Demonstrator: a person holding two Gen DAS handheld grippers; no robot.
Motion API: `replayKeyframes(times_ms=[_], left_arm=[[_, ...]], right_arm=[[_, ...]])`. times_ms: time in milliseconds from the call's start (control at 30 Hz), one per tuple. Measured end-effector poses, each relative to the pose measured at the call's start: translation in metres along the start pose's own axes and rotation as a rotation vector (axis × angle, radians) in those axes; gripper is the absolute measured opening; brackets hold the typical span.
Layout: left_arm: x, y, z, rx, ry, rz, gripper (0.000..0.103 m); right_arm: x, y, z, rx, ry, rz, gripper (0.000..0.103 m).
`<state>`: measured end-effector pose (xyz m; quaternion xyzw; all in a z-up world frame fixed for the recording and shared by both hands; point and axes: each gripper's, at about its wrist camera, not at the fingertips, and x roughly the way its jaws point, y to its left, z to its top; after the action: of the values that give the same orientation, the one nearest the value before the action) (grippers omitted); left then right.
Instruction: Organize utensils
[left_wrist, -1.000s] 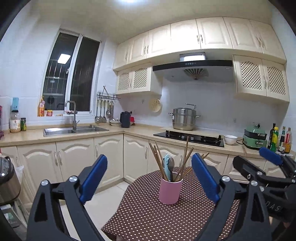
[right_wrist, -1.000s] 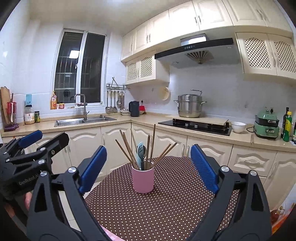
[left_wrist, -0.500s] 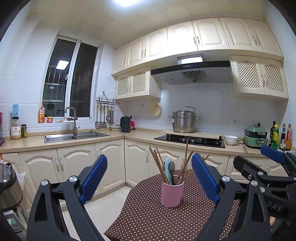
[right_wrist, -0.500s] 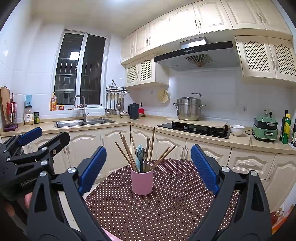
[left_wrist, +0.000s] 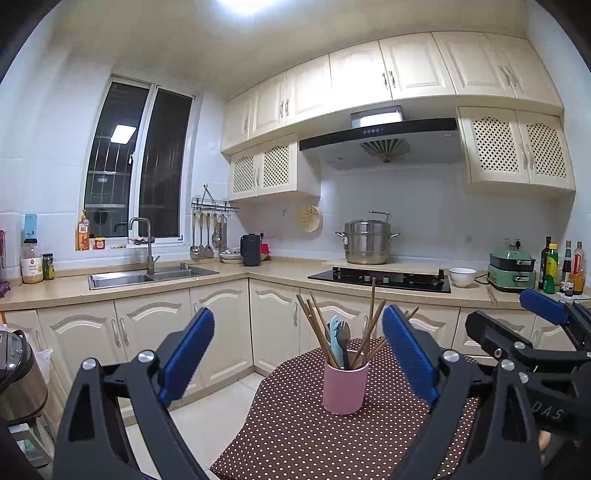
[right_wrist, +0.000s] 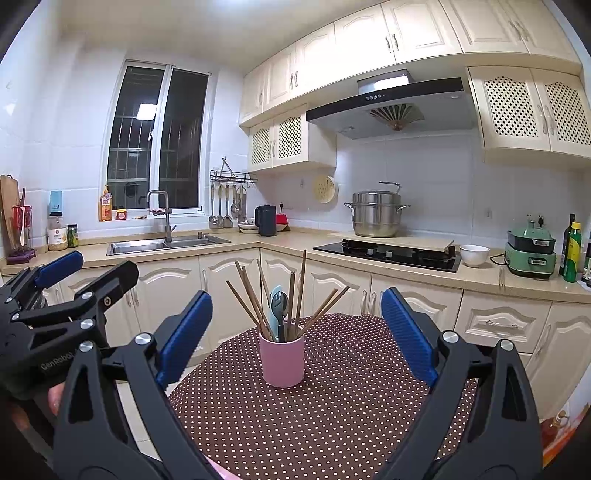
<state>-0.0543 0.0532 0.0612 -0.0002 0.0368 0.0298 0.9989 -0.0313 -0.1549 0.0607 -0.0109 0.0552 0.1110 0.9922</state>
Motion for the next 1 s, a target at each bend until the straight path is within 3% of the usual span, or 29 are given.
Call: replayKeyframes(times_ms=[1000], left_arm=[[0.0012,-0.0044,0.0024,0.022,-0.001,0.006,0.091]], right_arm=[[-0.0018,-0.0025,-0.0024,0.014,-0.004,0.002,0.091]])
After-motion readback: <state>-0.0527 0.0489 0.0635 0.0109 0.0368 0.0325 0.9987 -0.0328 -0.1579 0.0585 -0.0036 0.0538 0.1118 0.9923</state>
